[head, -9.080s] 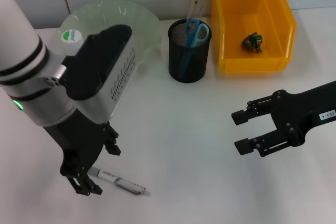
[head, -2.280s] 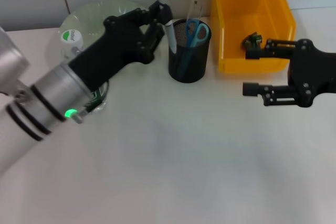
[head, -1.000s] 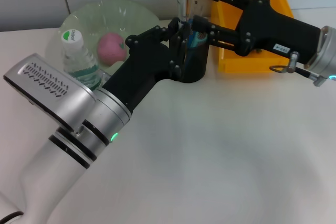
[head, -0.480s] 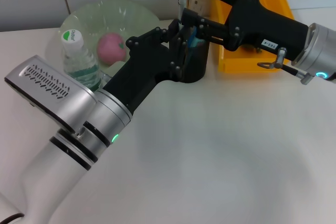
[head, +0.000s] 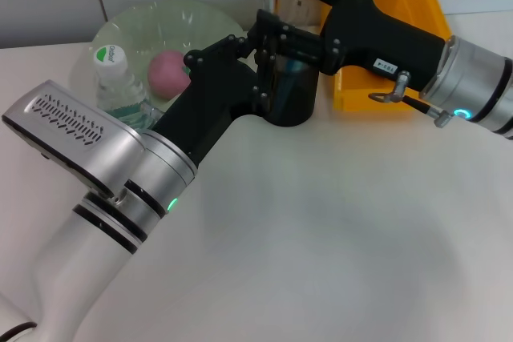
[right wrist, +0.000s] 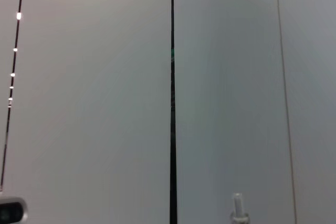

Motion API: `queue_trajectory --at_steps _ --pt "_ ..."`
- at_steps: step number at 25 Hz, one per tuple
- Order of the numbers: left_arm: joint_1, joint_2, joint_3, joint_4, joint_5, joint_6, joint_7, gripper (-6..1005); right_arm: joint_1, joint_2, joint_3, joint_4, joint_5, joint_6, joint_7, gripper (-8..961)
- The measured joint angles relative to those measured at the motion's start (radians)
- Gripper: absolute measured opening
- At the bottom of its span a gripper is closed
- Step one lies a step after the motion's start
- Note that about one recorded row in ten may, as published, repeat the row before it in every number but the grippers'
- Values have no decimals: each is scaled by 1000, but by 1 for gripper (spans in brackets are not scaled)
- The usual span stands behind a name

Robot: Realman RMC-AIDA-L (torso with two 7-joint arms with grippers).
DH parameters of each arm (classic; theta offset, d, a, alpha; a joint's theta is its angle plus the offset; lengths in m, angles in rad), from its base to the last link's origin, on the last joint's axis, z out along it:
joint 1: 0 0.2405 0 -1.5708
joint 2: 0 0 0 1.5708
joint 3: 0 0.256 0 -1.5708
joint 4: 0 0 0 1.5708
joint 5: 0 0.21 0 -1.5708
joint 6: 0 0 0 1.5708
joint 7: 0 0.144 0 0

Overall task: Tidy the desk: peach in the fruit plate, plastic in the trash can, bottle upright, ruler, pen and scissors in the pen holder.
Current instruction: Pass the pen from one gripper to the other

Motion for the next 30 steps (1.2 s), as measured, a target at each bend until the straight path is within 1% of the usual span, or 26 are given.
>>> queue_trajectory --at_steps 6,15,21,23,30 --pt "-5 0 1 0 -1 0 0 214 20 0 0 14 2 18 -17 724" --pt "-9 0 2 -5 0 0 1 222 25 0 0 15 3 22 -38 718" --pt "-10 0 2 -8 3 0 1 227 29 0 0 15 3 21 -40 504" --pt "-11 0 2 -10 5 0 1 229 30 0 0 14 3 21 -40 259" --pt "-15 0 2 -15 6 0 -2 235 33 0 -3 14 3 14 -41 244"
